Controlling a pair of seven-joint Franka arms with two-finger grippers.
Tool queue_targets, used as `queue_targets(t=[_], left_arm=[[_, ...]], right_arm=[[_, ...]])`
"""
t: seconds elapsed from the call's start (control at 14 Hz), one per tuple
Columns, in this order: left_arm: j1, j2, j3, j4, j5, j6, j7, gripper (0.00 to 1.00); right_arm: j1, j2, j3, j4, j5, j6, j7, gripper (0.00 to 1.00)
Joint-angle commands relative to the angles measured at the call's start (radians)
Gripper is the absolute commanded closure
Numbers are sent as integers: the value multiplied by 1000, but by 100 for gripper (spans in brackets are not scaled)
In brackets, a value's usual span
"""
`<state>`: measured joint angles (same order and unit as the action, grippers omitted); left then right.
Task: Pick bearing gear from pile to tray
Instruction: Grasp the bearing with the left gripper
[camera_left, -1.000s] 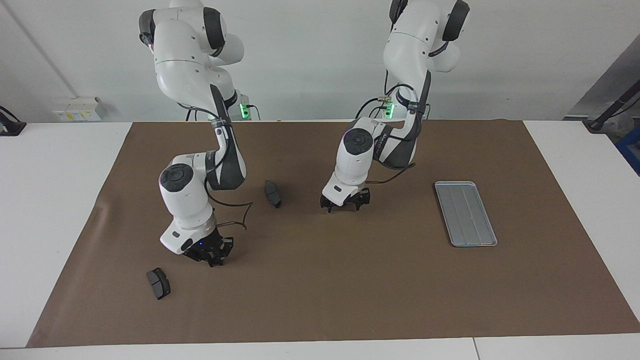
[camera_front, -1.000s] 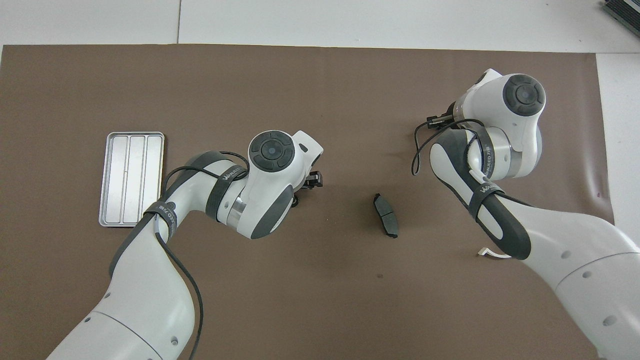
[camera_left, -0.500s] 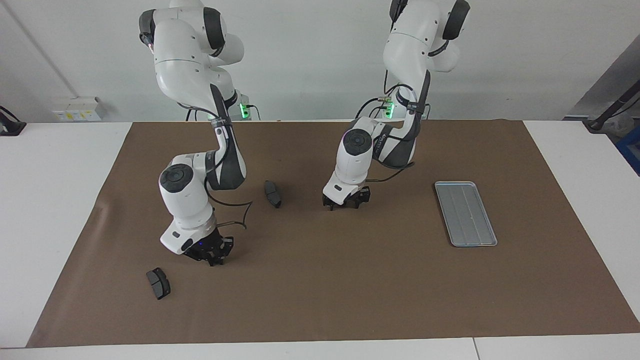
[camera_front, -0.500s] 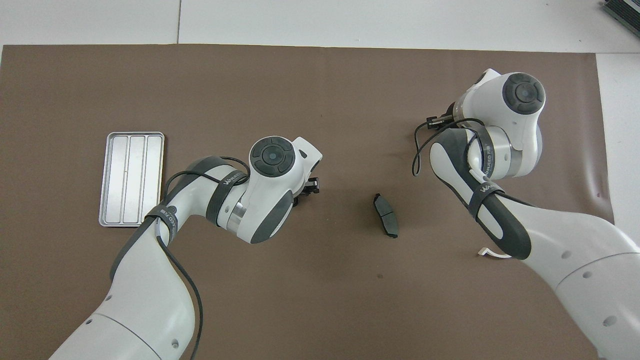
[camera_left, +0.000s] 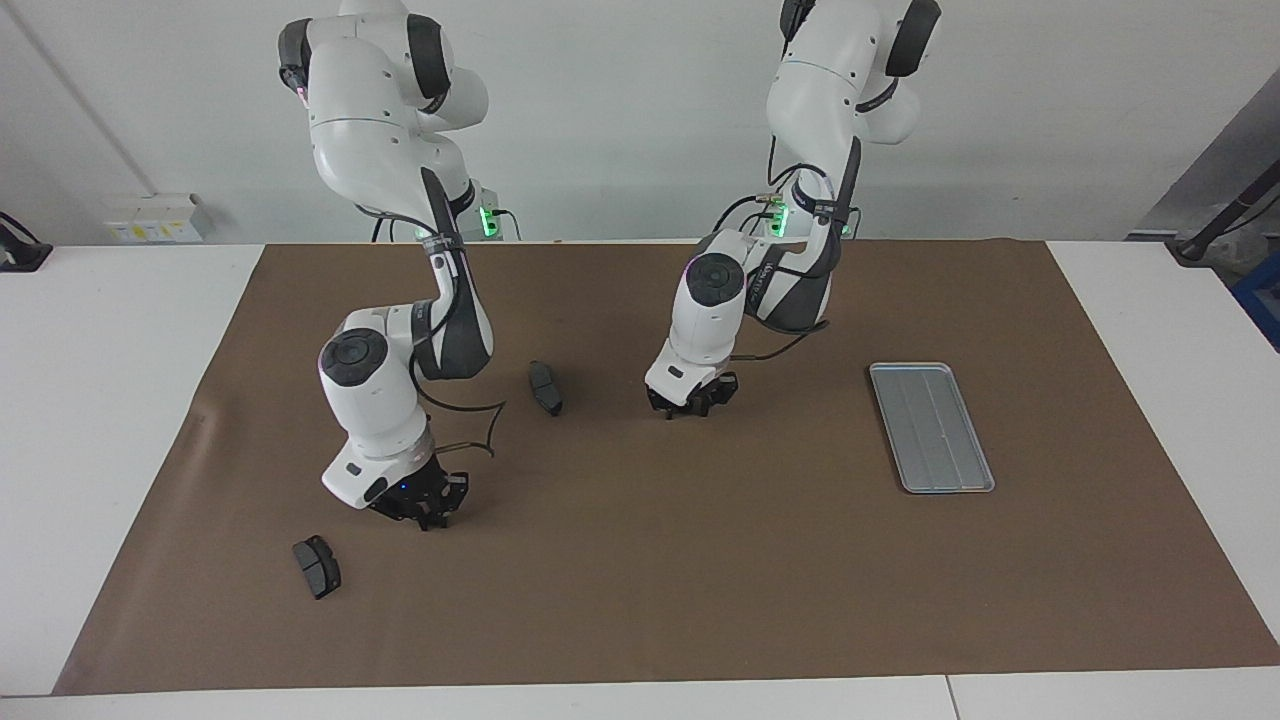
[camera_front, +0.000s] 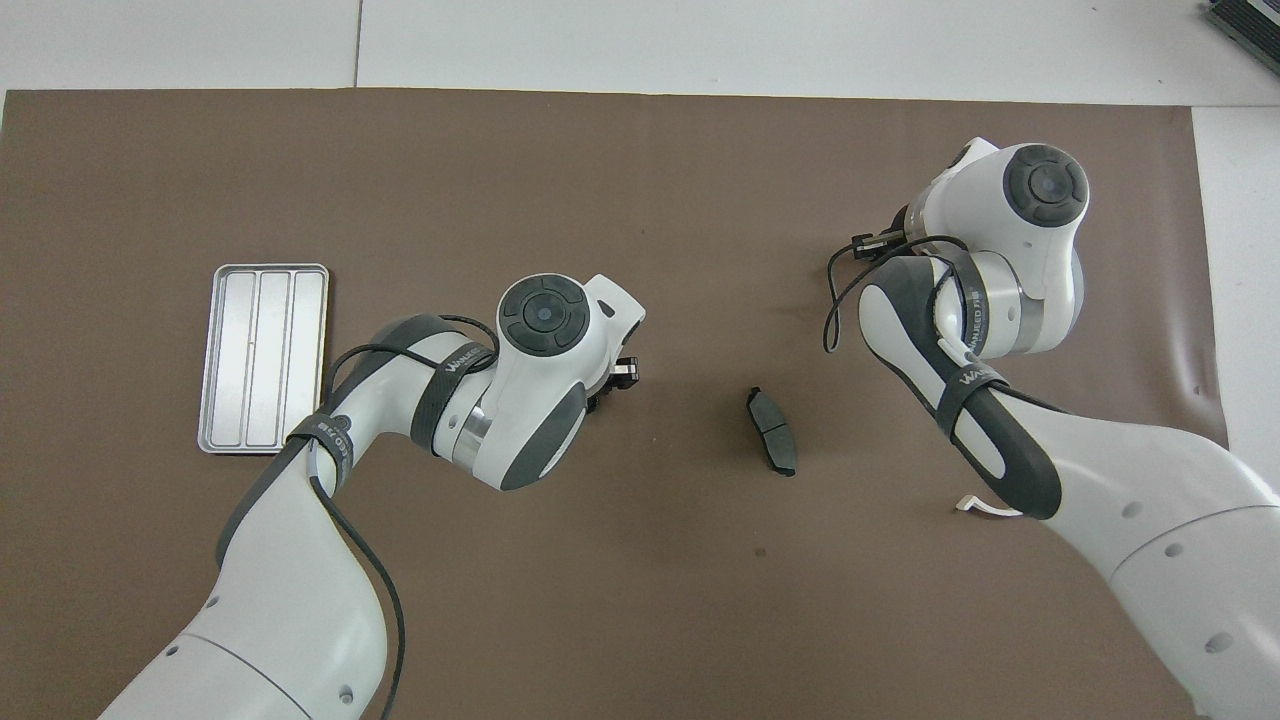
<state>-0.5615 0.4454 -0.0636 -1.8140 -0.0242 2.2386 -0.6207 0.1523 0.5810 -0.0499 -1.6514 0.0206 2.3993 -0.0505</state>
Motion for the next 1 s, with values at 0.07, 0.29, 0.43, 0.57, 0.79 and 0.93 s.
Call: queue_targets(t=[0.07,0.29,0.43,0.57,0.79,0.93], left_arm=[[-15,-30,10,-39,-14,-16,-8,64],[-14,-30,10,-28,-14,-36,-5,84],[-9,-27,8,-16,-14,-46,-2,100],[0,-21,10,22,-14,-79,1,100],[58,-20,7,97,-29,-135,28,100],[144,-59,4,111,-94,-169,134,100]], right_arm=[[-8,-3,9,5,13,-14,0,100],[-13,-3,9,4,9,-12,-2,100],[-14,-3,9,4,8,-12,-3,100],[-14,-3,9,4,8,-12,-3,100],[-13,-3,9,5,8,-15,3,100],[4,-10,12,10,19,-20,67,100]])
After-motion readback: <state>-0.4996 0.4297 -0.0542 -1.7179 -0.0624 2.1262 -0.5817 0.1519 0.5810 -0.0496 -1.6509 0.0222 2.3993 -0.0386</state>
